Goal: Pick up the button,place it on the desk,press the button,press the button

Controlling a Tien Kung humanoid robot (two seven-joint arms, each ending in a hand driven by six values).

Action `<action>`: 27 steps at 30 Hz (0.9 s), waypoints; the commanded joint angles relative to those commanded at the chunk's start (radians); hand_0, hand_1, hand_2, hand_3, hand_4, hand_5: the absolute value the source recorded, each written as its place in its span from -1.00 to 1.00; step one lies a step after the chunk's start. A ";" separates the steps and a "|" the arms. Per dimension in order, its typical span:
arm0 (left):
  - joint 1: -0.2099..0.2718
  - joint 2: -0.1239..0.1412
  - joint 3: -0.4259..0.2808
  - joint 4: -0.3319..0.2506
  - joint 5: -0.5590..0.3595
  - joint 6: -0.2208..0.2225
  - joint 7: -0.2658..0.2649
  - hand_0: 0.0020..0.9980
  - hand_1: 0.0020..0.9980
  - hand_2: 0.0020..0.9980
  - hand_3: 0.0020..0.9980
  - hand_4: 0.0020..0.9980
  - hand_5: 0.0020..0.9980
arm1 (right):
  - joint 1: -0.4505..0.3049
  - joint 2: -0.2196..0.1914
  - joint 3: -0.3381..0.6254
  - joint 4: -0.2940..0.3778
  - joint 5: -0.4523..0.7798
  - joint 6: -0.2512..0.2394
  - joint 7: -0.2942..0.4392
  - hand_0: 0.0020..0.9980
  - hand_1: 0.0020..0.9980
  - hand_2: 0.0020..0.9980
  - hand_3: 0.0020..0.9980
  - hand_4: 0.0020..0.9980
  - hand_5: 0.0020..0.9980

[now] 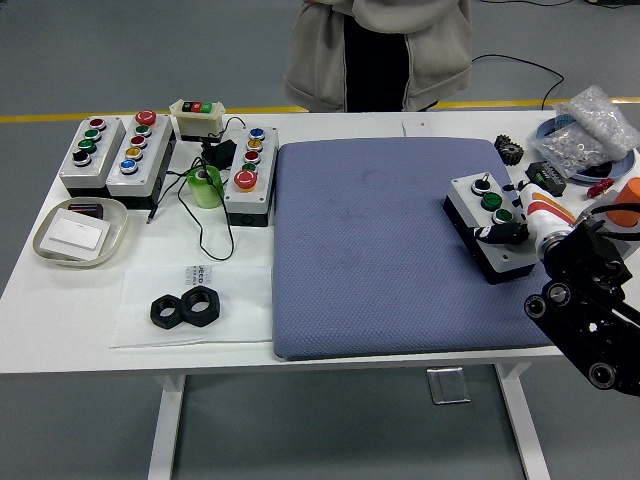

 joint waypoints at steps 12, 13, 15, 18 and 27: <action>0.003 0.001 -0.008 0.000 0.014 0.002 0.004 0.37 0.66 0.78 0.67 0.30 1.00 | 0.014 -0.018 -0.040 -0.009 -0.010 0.003 -0.005 0.15 -0.05 0.12 0.47 0.78 -0.71; 0.003 0.001 -0.009 0.000 0.015 0.002 0.004 0.37 0.66 0.78 0.67 0.30 1.00 | 0.015 -0.020 -0.043 -0.009 -0.010 0.003 -0.005 0.15 -0.05 0.12 0.47 0.78 -0.71; 0.004 0.001 -0.011 0.000 0.017 0.002 0.005 0.37 0.66 0.78 0.67 0.30 1.00 | 0.019 -0.028 -0.055 -0.008 -0.006 0.004 -0.003 0.15 -0.05 0.12 0.47 0.78 -0.71; 0.005 0.001 -0.011 0.000 0.017 0.003 0.005 0.37 0.66 0.78 0.67 0.30 1.00 | 0.028 -0.046 -0.084 -0.005 0.013 0.014 0.016 0.12 -0.08 0.07 0.41 0.75 -0.74; 0.001 0.002 0.001 0.000 0.001 0.001 0.000 0.37 0.66 0.78 0.67 0.29 1.00 | 0.047 -0.092 -0.129 0.007 0.066 0.060 0.119 0.14 -0.05 0.05 0.35 0.63 -0.82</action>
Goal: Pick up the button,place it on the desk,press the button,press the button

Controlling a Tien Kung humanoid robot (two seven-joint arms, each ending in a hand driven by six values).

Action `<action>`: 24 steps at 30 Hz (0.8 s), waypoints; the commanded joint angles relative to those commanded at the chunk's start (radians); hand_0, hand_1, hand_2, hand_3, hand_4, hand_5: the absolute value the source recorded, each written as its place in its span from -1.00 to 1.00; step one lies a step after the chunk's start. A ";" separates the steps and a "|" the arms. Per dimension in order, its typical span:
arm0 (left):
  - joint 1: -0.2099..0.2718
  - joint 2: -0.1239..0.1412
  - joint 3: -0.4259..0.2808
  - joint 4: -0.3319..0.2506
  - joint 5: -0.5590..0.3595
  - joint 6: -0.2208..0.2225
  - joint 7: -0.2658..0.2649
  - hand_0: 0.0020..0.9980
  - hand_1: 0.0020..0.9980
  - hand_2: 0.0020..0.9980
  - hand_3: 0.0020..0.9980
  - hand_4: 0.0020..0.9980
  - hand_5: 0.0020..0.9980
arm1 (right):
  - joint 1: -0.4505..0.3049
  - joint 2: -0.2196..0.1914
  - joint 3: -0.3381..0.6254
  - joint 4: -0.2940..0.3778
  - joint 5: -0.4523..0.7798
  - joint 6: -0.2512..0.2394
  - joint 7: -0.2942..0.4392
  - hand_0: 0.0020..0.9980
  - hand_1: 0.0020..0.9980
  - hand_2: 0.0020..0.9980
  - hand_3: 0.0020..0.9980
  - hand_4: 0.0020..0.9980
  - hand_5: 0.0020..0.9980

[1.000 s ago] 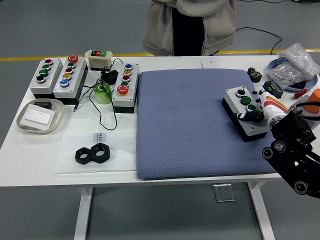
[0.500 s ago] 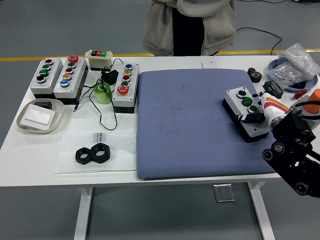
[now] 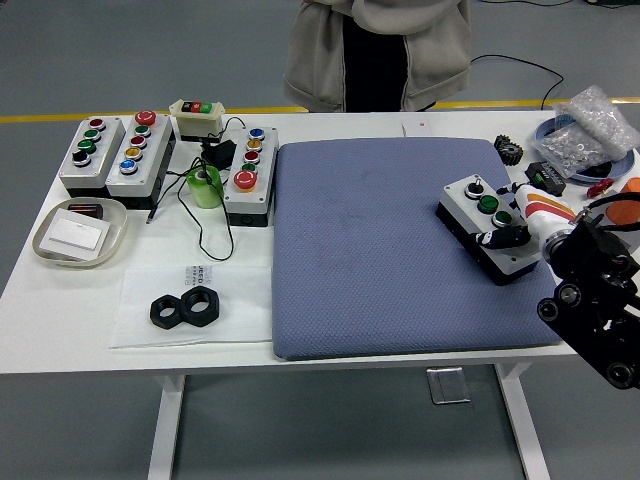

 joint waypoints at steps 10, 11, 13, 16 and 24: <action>-0.006 0.000 0.002 0.001 -0.007 -0.001 0.000 0.37 0.66 0.79 0.67 0.30 1.00 | 0.061 -0.092 -0.107 0.020 -0.010 0.133 0.214 0.24 0.00 0.06 0.37 0.61 -0.84; -0.006 0.000 0.001 0.001 -0.007 -0.001 0.000 0.37 0.66 0.79 0.67 0.30 1.00 | 0.066 -0.097 -0.113 0.021 -0.018 0.144 0.235 0.24 0.00 0.06 0.37 0.61 -0.84; -0.006 0.000 0.000 0.002 -0.005 0.000 0.001 0.37 0.67 0.78 0.67 0.30 1.00 | 0.080 -0.111 -0.128 0.026 -0.032 0.162 0.280 0.31 0.04 0.08 0.39 0.60 -0.86; -0.007 -0.001 0.000 0.001 -0.006 0.000 0.000 0.37 0.67 0.78 0.67 0.30 1.00 | 0.099 -0.130 -0.147 0.030 -0.038 0.181 0.346 0.31 0.04 0.08 0.39 0.60 -0.86; -0.010 0.000 0.000 0.001 -0.007 0.001 0.001 0.37 0.67 0.78 0.67 0.29 1.00 | 0.164 -0.173 -0.229 0.036 -0.102 0.203 0.504 0.34 0.05 0.09 0.40 0.60 -0.89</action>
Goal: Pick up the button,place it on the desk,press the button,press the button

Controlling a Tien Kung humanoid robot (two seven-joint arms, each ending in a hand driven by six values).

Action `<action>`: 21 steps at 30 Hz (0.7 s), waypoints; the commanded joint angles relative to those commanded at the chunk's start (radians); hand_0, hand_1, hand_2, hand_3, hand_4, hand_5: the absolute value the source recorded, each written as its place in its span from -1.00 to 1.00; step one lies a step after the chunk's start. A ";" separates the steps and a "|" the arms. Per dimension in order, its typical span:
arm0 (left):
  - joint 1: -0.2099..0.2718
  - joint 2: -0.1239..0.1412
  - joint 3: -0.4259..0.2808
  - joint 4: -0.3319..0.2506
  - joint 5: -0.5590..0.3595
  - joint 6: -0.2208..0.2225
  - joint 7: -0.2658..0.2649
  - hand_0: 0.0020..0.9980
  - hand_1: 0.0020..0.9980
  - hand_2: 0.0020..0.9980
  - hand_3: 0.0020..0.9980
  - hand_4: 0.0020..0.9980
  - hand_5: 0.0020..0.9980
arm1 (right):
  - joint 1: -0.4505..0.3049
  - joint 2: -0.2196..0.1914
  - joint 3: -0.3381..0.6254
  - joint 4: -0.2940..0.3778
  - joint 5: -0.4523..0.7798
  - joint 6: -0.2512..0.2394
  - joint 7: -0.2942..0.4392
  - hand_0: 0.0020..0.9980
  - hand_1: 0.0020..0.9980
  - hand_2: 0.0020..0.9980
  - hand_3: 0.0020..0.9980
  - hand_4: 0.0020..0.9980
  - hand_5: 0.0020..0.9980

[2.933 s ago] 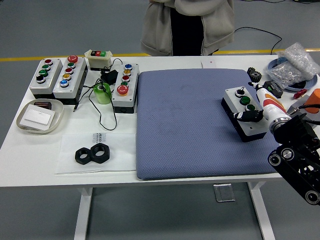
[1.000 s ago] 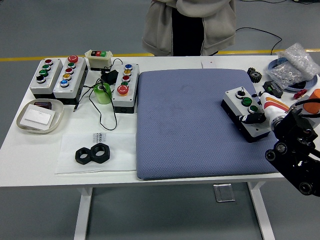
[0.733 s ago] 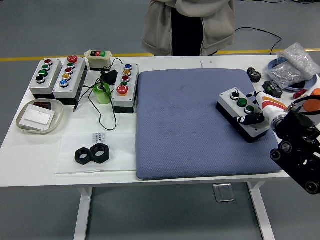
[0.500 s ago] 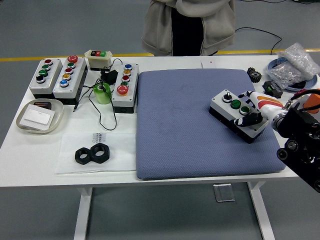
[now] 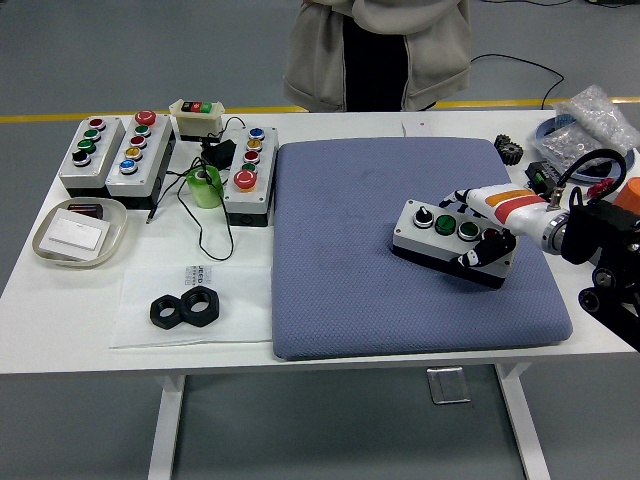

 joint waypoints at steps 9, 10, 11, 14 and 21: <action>-0.002 -0.001 0.000 0.000 -0.003 0.000 -0.001 0.38 0.66 0.78 0.67 0.29 1.00 | 0.060 0.003 -0.073 -0.032 -0.118 -0.056 0.130 0.37 0.10 0.16 0.48 0.61 -0.92; -0.002 -0.001 0.001 0.000 -0.004 0.000 -0.001 0.38 0.66 0.78 0.67 0.29 1.00 | 0.065 0.004 -0.080 -0.036 -0.135 -0.062 0.136 0.37 0.10 0.16 0.48 0.61 -0.92; -0.002 -0.001 0.001 0.000 -0.004 0.000 -0.001 0.38 0.66 0.78 0.67 0.29 1.00 | 0.066 0.004 -0.082 -0.037 -0.139 -0.063 0.138 0.37 0.10 0.16 0.48 0.61 -0.92; -0.003 -0.001 0.002 0.000 -0.006 0.000 -0.001 0.38 0.67 0.78 0.67 0.29 1.00 | 0.084 0.003 -0.105 -0.052 -0.157 -0.066 0.153 0.40 0.15 0.21 0.60 0.62 -0.94; -0.004 0.000 0.002 0.000 -0.005 0.000 -0.001 0.38 0.67 0.78 0.67 0.29 1.00 | 0.105 0.003 -0.133 -0.107 -0.121 -0.100 0.199 0.46 0.18 0.26 0.68 0.66 -1.00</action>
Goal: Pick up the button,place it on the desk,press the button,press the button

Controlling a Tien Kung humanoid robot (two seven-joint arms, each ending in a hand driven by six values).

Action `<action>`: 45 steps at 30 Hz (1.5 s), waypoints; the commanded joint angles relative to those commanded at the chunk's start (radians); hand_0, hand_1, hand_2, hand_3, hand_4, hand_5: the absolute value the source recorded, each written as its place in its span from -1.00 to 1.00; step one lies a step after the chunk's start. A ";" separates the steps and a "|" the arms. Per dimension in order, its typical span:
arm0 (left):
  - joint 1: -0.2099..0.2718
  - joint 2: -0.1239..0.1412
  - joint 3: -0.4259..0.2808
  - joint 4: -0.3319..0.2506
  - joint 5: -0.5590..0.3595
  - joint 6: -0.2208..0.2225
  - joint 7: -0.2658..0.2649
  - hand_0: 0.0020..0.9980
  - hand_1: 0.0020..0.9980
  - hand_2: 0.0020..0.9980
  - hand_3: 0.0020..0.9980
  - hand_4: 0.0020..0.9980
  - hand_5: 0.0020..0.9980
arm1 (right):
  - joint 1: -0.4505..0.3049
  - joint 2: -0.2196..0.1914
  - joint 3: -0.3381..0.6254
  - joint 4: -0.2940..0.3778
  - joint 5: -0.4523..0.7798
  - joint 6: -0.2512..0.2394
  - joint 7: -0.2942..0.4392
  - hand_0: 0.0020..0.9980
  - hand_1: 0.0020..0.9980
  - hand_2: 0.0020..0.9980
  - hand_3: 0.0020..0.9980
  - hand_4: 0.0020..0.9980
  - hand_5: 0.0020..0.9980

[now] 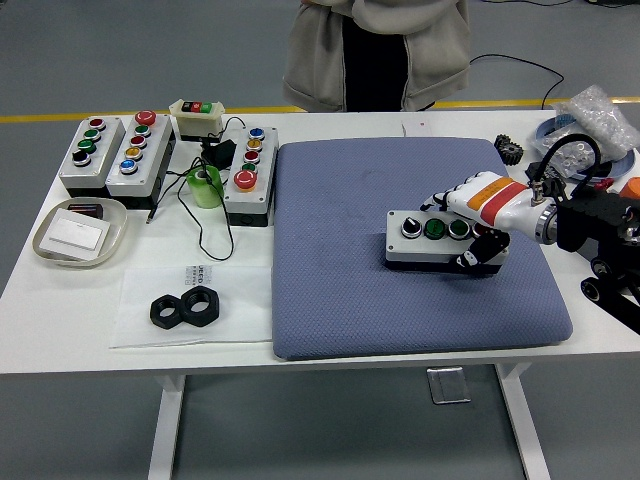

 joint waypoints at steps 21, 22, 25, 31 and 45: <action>0.010 -0.003 -0.024 0.001 0.032 0.005 0.009 0.39 0.67 0.78 0.67 0.30 1.00 | 0.004 -0.019 -0.026 -0.039 0.028 -0.012 0.046 0.69 0.37 0.43 0.81 0.79 -1.00; 0.009 -0.003 -0.024 0.001 0.033 0.005 0.009 0.39 0.67 0.78 0.67 0.30 1.00 | 0.006 -0.021 -0.030 -0.037 0.024 -0.014 0.051 0.69 0.37 0.43 0.81 0.79 -1.00; 0.009 -0.002 -0.024 0.001 0.033 0.005 0.009 0.40 0.67 0.78 0.67 0.29 1.00 | 0.012 -0.028 -0.041 -0.034 0.022 -0.020 0.059 0.74 0.42 0.48 0.84 0.70 -1.00; 0.008 -0.001 -0.021 0.001 0.029 0.004 0.008 0.40 0.67 0.78 0.67 0.29 1.00 | 0.020 -0.033 -0.053 -0.035 0.019 -0.028 0.062 0.76 0.45 0.53 0.87 0.68 -1.00; 0.004 -0.001 -0.016 0.001 0.022 0.002 0.006 0.39 0.67 0.78 0.67 0.29 1.00 | 0.009 -0.044 -0.030 0.011 0.030 0.012 0.029 0.73 0.46 0.56 0.97 0.72 -1.00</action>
